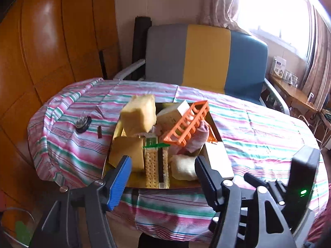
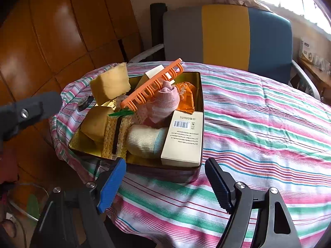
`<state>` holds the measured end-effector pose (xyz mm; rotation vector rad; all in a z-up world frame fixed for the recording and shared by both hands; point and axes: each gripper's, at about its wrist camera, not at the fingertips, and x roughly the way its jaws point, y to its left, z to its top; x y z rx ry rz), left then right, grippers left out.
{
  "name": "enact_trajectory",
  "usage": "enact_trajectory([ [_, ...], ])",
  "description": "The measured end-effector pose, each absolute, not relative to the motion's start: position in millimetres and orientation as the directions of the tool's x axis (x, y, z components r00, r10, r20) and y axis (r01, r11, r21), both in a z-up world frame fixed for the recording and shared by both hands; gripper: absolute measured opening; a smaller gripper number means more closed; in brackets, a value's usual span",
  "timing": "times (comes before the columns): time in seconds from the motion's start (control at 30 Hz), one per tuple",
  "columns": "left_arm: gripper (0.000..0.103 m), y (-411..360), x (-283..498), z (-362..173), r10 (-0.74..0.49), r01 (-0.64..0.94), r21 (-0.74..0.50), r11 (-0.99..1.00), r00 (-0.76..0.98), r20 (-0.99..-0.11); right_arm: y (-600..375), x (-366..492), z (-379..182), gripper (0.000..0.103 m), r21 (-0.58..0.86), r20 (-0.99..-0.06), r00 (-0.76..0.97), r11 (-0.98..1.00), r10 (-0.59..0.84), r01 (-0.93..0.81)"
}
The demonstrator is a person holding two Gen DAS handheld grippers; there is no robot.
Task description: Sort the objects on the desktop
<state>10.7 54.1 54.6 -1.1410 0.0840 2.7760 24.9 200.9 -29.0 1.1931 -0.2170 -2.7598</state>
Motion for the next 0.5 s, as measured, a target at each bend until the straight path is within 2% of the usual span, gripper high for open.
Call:
enact_trajectory([
  [0.1,0.064,53.7,6.8,47.5,0.104,-0.146,-0.001,-0.989,-0.696,-0.710,202.1,25.3,-30.4,0.079,0.183,-0.716,-0.677,-0.982,-0.171,0.054],
  [0.23,0.058,52.5,3.0,37.2,0.105,-0.145,-0.005,-0.989,-0.687,-0.719,201.1,25.5,-30.3,0.079,0.178,-0.715,-0.679,-0.982,-0.168,0.056],
  [0.5,0.058,44.7,-3.6,32.0,0.092,-0.119,-0.016,-0.993,-0.671,-0.736,199.5,25.8,-29.5,0.079,0.173,-0.714,-0.681,-0.983,-0.164,0.055],
])
